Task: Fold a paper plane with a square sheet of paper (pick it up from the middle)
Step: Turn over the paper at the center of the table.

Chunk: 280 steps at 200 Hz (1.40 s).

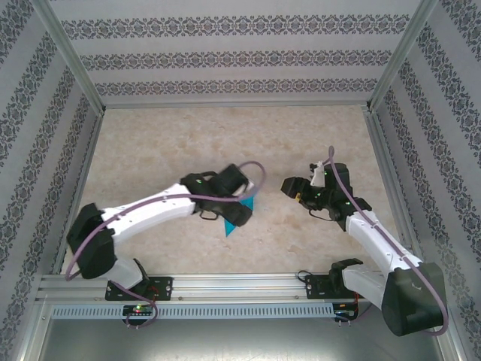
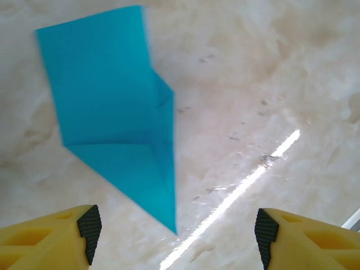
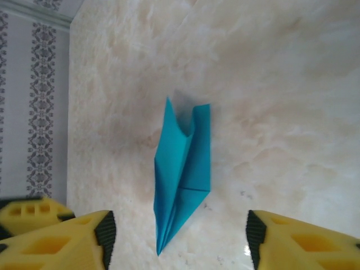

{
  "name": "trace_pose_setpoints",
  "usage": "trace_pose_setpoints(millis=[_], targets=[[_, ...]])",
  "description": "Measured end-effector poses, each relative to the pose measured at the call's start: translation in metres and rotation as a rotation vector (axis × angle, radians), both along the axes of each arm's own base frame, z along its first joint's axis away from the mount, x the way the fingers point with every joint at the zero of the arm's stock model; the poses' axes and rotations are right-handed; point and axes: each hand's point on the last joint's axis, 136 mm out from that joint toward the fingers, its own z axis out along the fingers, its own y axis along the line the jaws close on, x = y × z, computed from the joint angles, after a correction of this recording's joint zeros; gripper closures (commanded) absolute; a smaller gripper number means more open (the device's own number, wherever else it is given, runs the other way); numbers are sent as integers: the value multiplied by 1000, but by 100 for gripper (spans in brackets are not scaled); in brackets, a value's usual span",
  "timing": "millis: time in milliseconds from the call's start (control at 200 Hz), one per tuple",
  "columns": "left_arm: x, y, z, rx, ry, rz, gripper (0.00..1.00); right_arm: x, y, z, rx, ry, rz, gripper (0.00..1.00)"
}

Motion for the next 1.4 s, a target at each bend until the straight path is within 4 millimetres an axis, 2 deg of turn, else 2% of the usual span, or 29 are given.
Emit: trace_pose_setpoints(millis=[135,285,365,495,575,649,839,1119,1399], targets=[[26,46,-6,-115,80,199,27,-12,38,-1,7,-4,89,51],[39,83,-33,-235,203,395,28,-26,85,-17,-23,43,187,60],[37,89,-44,-291,263,448,29,-27,106,-27,-42,61,224,65],[36,86,-45,-369,312,469,29,-24,119,-35,-69,80,227,72],[39,89,-45,-402,320,485,29,-13,153,-43,-79,82,275,75],[41,93,-47,-416,329,503,30,-15,169,-56,-98,102,307,76],[41,92,-47,-437,338,500,31,-18,166,-83,-166,159,306,80],[43,85,-49,-465,363,482,32,-21,150,-99,-269,189,295,84],[42,77,-52,-511,401,480,34,-31,139,-116,-280,204,291,89]])
